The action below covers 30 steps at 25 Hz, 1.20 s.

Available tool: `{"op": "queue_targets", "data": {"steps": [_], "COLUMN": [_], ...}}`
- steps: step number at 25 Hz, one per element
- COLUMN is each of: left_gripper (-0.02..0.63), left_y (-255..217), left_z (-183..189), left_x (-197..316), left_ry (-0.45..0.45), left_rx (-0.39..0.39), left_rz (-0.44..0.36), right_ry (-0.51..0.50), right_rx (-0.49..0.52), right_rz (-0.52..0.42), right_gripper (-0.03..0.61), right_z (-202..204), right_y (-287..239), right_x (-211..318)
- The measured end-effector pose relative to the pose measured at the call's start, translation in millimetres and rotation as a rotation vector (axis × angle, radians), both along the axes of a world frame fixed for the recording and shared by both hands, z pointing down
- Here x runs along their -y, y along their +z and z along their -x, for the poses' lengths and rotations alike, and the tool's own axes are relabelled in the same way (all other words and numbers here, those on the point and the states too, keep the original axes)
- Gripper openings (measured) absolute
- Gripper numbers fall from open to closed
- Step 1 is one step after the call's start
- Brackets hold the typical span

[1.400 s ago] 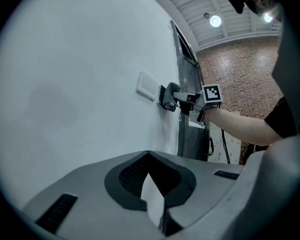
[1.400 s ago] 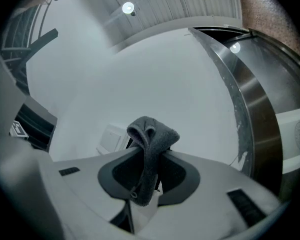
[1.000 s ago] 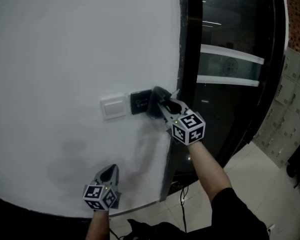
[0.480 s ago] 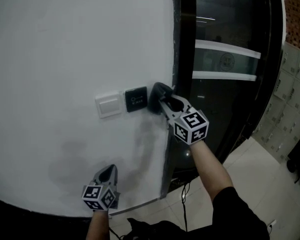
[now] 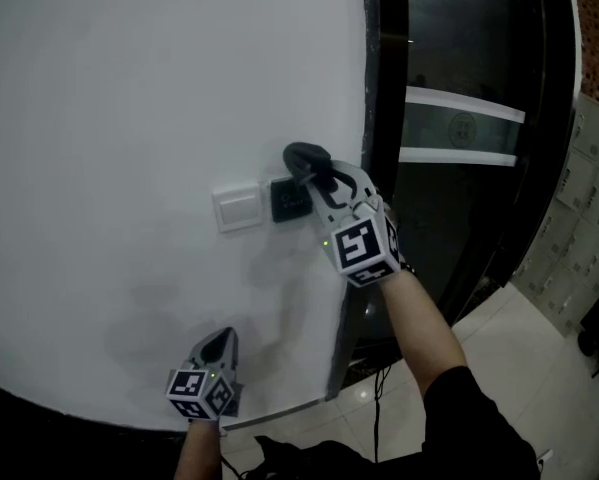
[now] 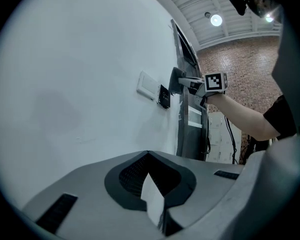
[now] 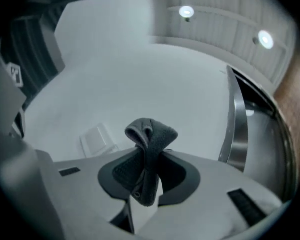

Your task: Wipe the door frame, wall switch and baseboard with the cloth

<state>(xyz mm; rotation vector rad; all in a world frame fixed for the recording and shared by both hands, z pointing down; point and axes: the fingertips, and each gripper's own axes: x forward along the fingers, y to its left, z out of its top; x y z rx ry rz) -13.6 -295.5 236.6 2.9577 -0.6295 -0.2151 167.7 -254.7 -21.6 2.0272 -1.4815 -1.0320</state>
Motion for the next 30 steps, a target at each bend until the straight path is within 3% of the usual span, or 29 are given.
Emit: {"op": "queue_targets", "data": {"steps": [4, 6, 8, 19, 30], "left_gripper": [-0.008, -0.008, -0.008, -0.008, -0.008], "left_y": [1.3, 1.3, -1.3, -16.6, -0.2], "left_z": [2.9, -0.7, -6.9, -33.1, -33.0], "left_x": [2.3, 2.2, -0.8, -20.7, -27.6], "left_ry": [-0.011, -0.005, 0.006, 0.060, 0.085], "left_rx": [0.013, 0.018, 0.022, 0.014, 0.038], "left_rz": [-0.004, -0.003, -0.015, -0.051, -0.021], "right_ry": [0.260, 0.312, 0.335, 0.331, 0.312], "right_rx": [-0.388, -0.508, -0.559, -0.529, -0.479], "right_rz": [0.102, 0.147, 0.170, 0.274, 0.320], "right_gripper": [0.083, 0.083, 0.083, 0.083, 0.083], "right_z": [0.8, 5.3, 8.1, 10.5, 9.1], "right_y": [13.4, 28.7, 40.6, 86.5, 112.2], "right_x": [18.1, 29.7, 37.3, 45.5, 43.6]}}
